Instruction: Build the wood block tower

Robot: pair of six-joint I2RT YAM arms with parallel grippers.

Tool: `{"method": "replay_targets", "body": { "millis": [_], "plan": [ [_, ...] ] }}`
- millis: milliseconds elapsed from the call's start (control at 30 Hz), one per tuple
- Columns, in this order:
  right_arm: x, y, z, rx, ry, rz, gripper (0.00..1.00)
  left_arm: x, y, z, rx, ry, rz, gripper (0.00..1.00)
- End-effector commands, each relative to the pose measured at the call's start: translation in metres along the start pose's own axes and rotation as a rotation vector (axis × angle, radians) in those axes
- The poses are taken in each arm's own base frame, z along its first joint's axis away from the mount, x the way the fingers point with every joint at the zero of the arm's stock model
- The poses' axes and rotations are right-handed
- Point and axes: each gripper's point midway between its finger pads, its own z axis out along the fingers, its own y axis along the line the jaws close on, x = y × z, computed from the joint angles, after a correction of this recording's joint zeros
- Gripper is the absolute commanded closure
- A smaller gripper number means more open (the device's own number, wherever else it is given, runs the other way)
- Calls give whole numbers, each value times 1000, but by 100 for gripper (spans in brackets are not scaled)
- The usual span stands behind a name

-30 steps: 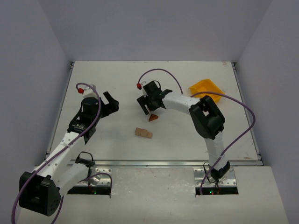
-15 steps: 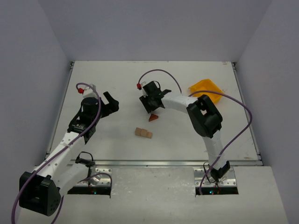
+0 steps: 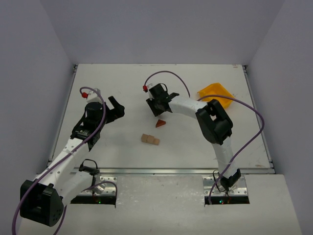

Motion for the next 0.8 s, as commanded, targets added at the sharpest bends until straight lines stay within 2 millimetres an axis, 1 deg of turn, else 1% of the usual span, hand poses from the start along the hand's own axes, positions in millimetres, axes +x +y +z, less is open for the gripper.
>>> {"method": "replay_targets", "body": {
  "millis": [0,100,167,267,333,433,500,533,567,633,700,767],
  "plan": [
    [-31,-7,-4,27,-81,17,69,-17,-15,-1,43,-37,-7,0],
    [-31,-8,-5,31,-80,13,79,-17,-15,-1,44,-38,-7,0],
    [-34,-8,-11,26,-99,0,83,-17,-14,-1,42,-38,-7,0],
    [-41,-6,-29,3,-147,-16,86,-18,-15,-1,45,-37,-7,0],
    [-45,3,-42,-52,-173,-47,87,-18,-16,-1,51,-37,-8,0],
    [-50,15,-70,-141,-239,-88,88,-17,-17,-1,54,-33,-7,0],
    [-41,26,-87,-211,-263,-124,89,-17,-17,-1,56,-33,-7,0],
    [-43,30,-101,-240,-296,-145,88,-17,-17,-1,59,-33,-6,0],
    [-35,36,-108,-278,-298,-158,88,-16,-18,-2,61,-32,-6,0],
    [-31,42,-131,-325,-335,-195,89,-17,-18,-2,63,-35,-5,0],
    [-13,48,-137,-370,-317,-234,88,-17,-18,-3,67,-37,-5,0],
    [3,53,-148,-410,-313,-245,89,-18,-19,-5,72,-39,-6,0]
  ]
}}
